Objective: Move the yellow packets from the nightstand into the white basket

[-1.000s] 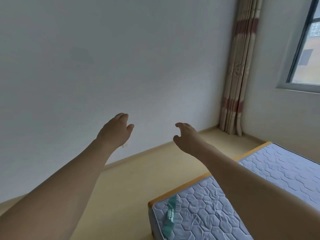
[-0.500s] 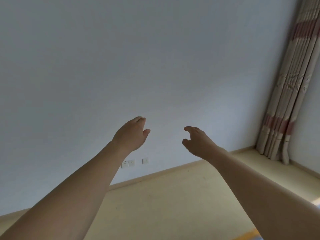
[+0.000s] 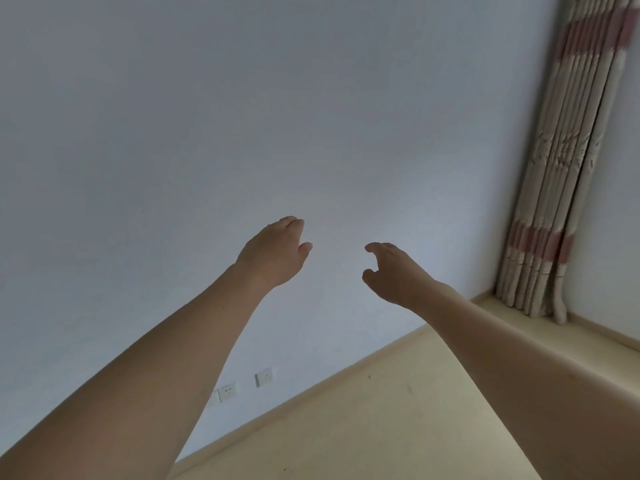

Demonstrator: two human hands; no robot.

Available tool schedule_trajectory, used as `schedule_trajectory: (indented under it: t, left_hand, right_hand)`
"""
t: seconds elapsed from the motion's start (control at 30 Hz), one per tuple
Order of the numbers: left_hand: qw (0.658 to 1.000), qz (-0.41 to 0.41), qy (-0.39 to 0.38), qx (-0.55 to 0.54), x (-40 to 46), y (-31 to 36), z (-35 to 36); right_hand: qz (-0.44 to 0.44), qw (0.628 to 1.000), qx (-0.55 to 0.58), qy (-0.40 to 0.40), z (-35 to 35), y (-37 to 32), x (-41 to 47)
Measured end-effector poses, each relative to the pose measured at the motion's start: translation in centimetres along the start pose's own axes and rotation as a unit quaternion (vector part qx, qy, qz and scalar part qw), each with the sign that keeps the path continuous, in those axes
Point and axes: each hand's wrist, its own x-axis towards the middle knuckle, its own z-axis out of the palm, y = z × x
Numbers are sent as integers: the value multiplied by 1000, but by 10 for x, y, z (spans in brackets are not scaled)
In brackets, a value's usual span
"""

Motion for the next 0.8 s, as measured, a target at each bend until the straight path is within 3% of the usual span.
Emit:
schedule_trajectory:
  t: [0.3, 0.63, 0.8]
  left_hand:
    - [998, 65, 3, -11, 234, -13, 67]
    - [985, 170, 0, -39, 474, 13, 187]
    - [974, 226, 11, -30, 606, 47, 228]
  right_hand:
    - [68, 996, -5, 51, -7, 83, 199]
    - [149, 985, -43, 75, 1, 208, 389]
    - [224, 968, -56, 100, -31, 280, 467]
